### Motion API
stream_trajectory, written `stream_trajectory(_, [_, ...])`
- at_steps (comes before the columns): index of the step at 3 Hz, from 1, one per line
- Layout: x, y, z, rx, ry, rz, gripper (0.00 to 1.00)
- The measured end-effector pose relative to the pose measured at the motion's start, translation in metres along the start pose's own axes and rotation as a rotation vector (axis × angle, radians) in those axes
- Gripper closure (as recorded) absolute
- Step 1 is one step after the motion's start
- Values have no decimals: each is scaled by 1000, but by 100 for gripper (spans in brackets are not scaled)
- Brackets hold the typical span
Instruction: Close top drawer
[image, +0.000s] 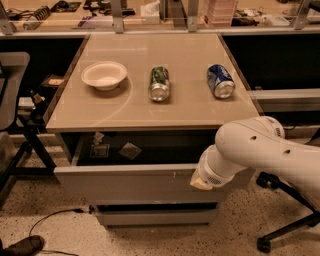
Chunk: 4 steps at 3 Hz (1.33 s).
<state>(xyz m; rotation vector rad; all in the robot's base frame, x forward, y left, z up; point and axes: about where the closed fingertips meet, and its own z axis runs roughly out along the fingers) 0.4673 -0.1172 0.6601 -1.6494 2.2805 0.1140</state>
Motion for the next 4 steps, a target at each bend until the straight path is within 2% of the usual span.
stream_trajectory(2, [0, 0, 0, 0, 0, 0, 12])
stream_trajectory(3, [0, 0, 0, 0, 0, 0, 0])
stream_trajectory(4, [0, 0, 0, 0, 0, 0, 0])
